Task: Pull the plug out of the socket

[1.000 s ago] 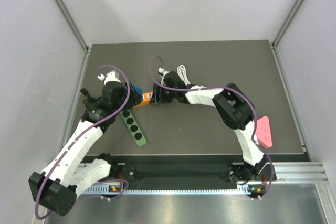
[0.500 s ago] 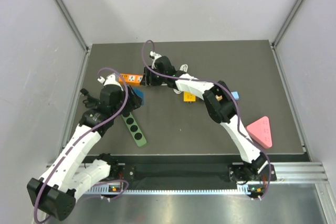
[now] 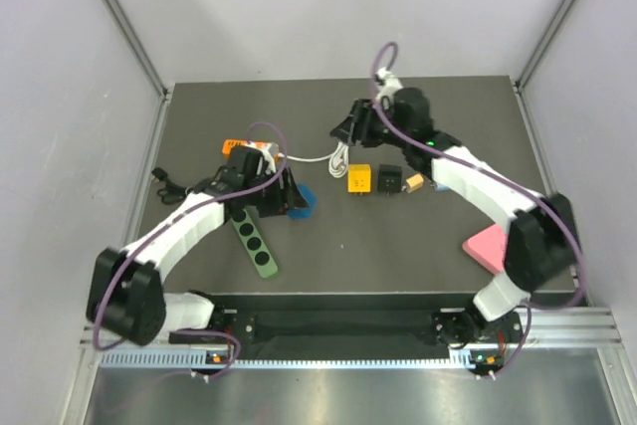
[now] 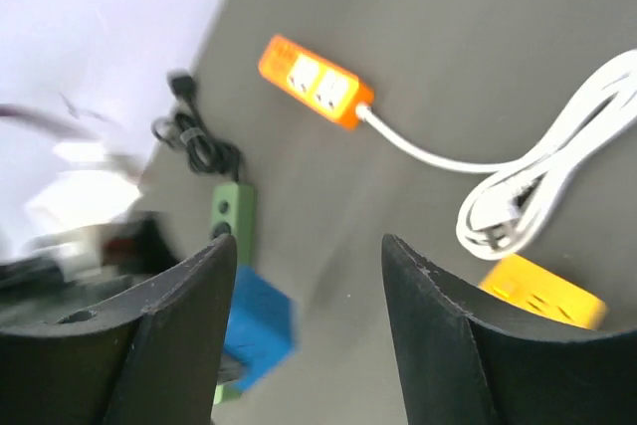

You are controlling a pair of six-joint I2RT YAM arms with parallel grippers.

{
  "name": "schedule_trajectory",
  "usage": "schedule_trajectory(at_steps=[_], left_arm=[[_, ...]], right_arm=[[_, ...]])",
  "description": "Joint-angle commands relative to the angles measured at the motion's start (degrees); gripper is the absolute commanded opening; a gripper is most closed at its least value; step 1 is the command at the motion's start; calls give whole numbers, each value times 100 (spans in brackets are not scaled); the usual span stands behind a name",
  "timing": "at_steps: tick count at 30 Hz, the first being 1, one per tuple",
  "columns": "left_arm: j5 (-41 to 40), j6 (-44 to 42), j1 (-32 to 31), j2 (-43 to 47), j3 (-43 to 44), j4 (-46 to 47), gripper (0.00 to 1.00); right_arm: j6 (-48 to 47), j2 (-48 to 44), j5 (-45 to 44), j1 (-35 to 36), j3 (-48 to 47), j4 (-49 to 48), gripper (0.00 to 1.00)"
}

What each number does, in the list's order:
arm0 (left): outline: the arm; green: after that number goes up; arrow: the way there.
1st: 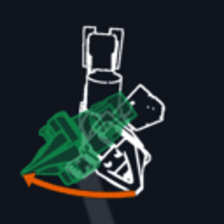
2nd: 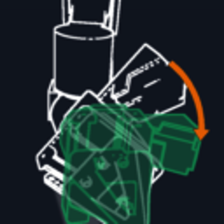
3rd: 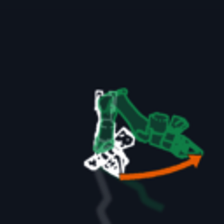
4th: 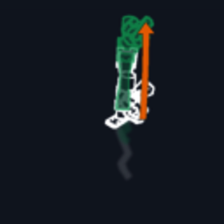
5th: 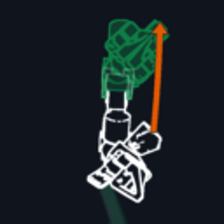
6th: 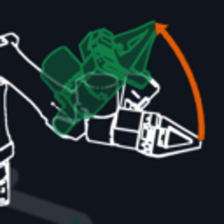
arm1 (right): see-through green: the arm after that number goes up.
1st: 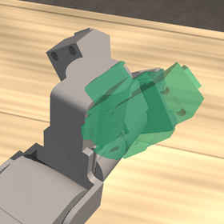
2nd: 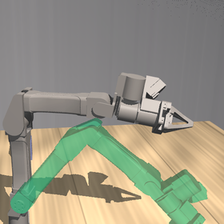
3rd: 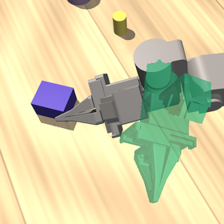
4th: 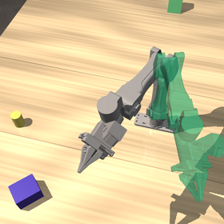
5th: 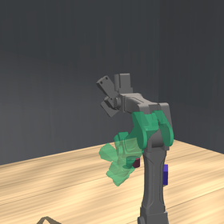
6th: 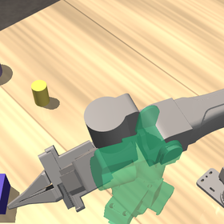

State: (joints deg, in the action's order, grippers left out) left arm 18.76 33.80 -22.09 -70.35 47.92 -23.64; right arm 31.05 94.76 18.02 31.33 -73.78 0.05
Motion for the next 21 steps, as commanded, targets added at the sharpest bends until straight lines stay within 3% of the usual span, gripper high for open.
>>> schedule_trajectory(at_steps=[1,5,10,15,21], left_arm=[[1461,-295,29,-724,549,668,0],[1920,-383,20,-1699,946,782,0],[2524,-339,11,-2298,1307,1114,0],[2782,-278,-15,-2966,1589,1037,0],[2536,-374,-103,-3353,1860,896,0]], right_arm=[[-125,-905,-27,-214,574,-295,61],[-143,-1617,-44,-469,1154,-313,63],[-152,-2163,78,-900,1699,-304,64],[-160,-2260,184,-1050,1937,-348,64],[-38,-1831,298,-1050,1902,-672,64]])
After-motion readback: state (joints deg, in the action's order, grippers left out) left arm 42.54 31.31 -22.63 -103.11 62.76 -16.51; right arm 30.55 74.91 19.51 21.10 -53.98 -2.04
